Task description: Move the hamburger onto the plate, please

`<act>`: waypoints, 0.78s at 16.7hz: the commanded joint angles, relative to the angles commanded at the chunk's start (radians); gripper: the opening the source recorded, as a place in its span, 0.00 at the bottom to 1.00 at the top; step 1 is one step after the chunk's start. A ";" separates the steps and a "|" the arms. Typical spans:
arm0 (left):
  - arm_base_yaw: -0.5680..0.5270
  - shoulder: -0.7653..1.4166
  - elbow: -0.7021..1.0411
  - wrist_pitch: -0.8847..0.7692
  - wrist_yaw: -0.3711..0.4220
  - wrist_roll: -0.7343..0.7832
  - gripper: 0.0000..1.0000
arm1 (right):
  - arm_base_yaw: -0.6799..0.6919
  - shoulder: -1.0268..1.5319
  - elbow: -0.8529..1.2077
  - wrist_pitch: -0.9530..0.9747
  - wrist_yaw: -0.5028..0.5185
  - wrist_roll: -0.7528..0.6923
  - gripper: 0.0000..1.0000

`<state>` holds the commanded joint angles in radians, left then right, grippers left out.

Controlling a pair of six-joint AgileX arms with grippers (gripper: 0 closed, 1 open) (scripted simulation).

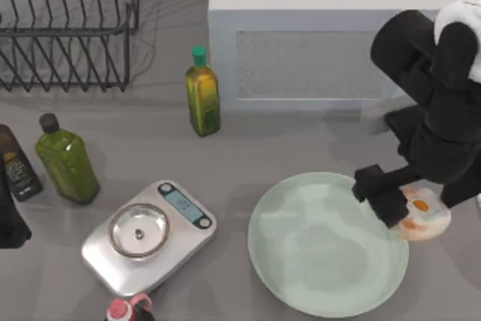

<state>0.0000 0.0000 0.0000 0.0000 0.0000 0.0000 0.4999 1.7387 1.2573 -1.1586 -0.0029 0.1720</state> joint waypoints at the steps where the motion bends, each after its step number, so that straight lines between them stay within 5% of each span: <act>1: 0.000 0.000 0.000 0.000 0.000 0.000 1.00 | 0.036 0.029 0.025 0.005 0.000 0.098 0.00; 7: 0.000 0.000 0.000 0.000 0.000 0.000 1.00 | 0.190 0.125 0.129 0.056 0.008 0.473 0.00; 13: 0.000 0.000 0.000 0.000 0.000 0.000 1.00 | 0.209 0.132 0.141 0.067 0.010 0.518 0.00</act>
<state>0.0000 0.0000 0.0000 0.0000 0.0000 0.0000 0.7093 1.8711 1.3988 -1.0911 0.0075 0.6904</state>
